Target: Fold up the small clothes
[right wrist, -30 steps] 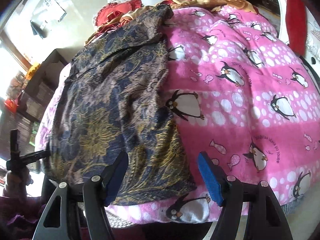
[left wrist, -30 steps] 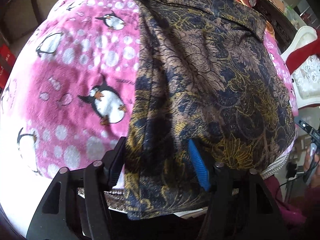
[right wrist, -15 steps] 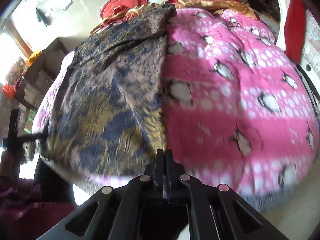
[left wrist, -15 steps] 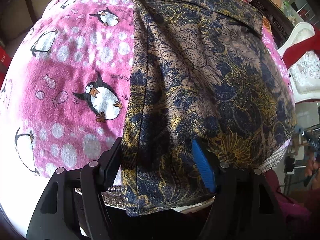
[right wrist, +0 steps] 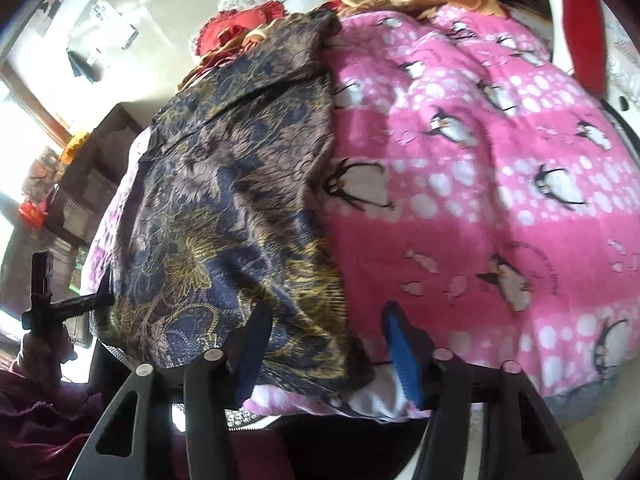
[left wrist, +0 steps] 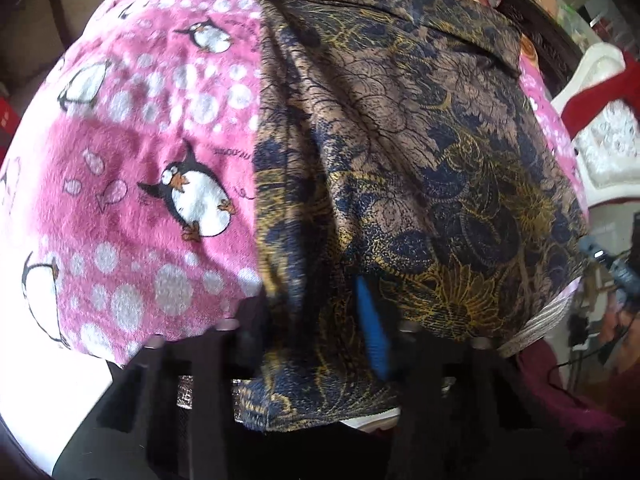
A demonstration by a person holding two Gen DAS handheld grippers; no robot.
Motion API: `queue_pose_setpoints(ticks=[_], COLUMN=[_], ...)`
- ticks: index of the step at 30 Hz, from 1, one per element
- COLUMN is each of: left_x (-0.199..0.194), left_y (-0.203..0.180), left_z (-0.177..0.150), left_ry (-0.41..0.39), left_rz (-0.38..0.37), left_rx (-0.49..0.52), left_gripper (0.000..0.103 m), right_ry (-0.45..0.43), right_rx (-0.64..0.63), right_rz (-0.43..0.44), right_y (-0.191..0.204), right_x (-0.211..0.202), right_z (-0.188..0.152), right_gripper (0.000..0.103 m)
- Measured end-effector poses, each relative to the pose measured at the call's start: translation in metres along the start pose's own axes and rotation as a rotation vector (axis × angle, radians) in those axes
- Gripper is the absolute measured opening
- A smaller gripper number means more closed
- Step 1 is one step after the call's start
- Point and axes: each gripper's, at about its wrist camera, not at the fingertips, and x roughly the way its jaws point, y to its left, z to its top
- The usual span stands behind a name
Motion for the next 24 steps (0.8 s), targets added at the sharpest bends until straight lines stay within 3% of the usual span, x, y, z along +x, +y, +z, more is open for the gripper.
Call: queue_pose_setpoints(ticks=[2, 4, 7, 12, 19, 22, 24], left_x=[0.001, -0.002, -0.015, -0.039, -0.028, -0.023, -0.017], left_y=[0.001, 0.002, 0.003, 0.012, 0.028, 0.031, 0.030], left_z=[0.000, -0.002, -0.005, -0.014, -0.023, -0.022, -0.020], left_ry=[0.009, 0.001, -0.027, -0.074, -0.026, -0.001, 0.006], left_rz=[-0.025, -0.032, -0.048, -0.068, -0.075, -0.075, -0.082], left_rx=[-0.002, -0.001, -0.001, -0.004, -0.057, -0.071, -0.092], left_gripper=[0.008, 0.006, 0.005, 0.005, 0.005, 0.006, 0.011], right_ry=[0.016, -0.023, -0.048, -0.019, 0.028, 0.057, 0.068], right_rx=[-0.021, -0.034, -0.044, -0.077, -0.015, -0.010, -0.019], right_rz=[-0.018, -0.034, -0.030, -0.017, 0.010, 0.060, 0.071], right_y=[0.003, 0.007, 0.014, 0.030, 0.016, 0.013, 0.014], right_x=[0.010, 0.008, -0.006, -0.037, -0.013, -0.009, -0.008], right_z=[-0.002, 0.000, 0.001, -0.019, -0.034, -0.029, -0.026], right_gripper=[0.019, 0.004, 0.004, 0.003, 0.003, 0.012, 0.013])
